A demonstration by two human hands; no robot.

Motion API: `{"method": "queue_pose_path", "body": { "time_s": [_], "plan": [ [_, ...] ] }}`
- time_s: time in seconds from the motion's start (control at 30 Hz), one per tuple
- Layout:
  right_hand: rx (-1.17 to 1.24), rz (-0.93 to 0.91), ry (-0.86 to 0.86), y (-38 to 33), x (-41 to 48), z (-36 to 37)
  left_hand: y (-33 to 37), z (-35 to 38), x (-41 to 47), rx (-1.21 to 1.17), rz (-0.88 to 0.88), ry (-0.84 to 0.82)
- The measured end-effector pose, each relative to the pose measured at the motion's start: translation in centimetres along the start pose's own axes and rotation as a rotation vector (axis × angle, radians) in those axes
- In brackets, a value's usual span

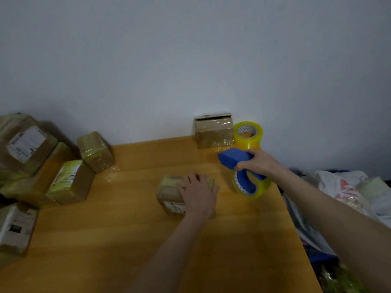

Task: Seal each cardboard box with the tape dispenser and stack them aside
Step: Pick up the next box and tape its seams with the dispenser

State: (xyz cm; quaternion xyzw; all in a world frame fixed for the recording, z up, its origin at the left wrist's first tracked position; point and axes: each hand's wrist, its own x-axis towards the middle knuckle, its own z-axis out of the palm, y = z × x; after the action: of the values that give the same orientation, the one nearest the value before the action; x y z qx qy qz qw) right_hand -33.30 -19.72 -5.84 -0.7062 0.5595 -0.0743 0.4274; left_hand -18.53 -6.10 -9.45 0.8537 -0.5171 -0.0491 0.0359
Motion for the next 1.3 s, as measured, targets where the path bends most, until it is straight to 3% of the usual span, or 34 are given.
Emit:
{"method": "queue_pose_path", "body": {
  "time_s": [0.13,0.33,0.47,0.57,0.63,0.73,0.8,0.93,1.1,1.17,1.3],
  "plan": [
    [0.391,0.098,0.039,0.8,0.4,2.7,-0.7,0.4,-0.5,-0.035,0.125,-0.079],
    [0.606,0.384,-0.012,2.7,1.3,6.9,-6.8,-0.9,-1.8,0.037,0.536,-0.241],
    [0.693,0.459,-0.048,3.2,2.0,8.4,-8.6,-0.8,-2.9,0.149,0.429,-0.221],
    [0.528,0.433,-0.069,2.9,2.3,8.3,-9.2,-0.7,-3.0,0.121,0.434,-0.242],
    [0.203,0.339,-0.054,2.2,2.1,7.8,-9.8,-0.9,-2.6,0.159,0.553,-0.27],
    [-0.252,0.065,0.129,0.2,1.6,7.5,-10.8,-1.3,-2.2,0.097,0.597,-0.251],
    [-0.248,-0.168,0.164,-2.4,1.0,8.2,-11.4,-1.0,-2.4,0.021,0.521,-0.199],
    [-0.249,-0.434,-0.014,-8.4,0.5,11.6,-12.1,0.4,-3.3,0.0,0.391,-0.158],
    [-0.47,-0.455,-0.238,-11.7,2.5,14.3,-12.5,0.2,-2.2,-0.062,0.577,-0.156],
    [-0.545,-0.418,-0.239,-11.5,3.3,14.7,-12.8,0.6,-2.4,-0.115,0.493,-0.137],
    [-0.427,-0.356,-0.213,-11.2,3.8,15.2,-12.7,1.6,-3.7,-0.073,0.384,-0.171]
  ]
}}
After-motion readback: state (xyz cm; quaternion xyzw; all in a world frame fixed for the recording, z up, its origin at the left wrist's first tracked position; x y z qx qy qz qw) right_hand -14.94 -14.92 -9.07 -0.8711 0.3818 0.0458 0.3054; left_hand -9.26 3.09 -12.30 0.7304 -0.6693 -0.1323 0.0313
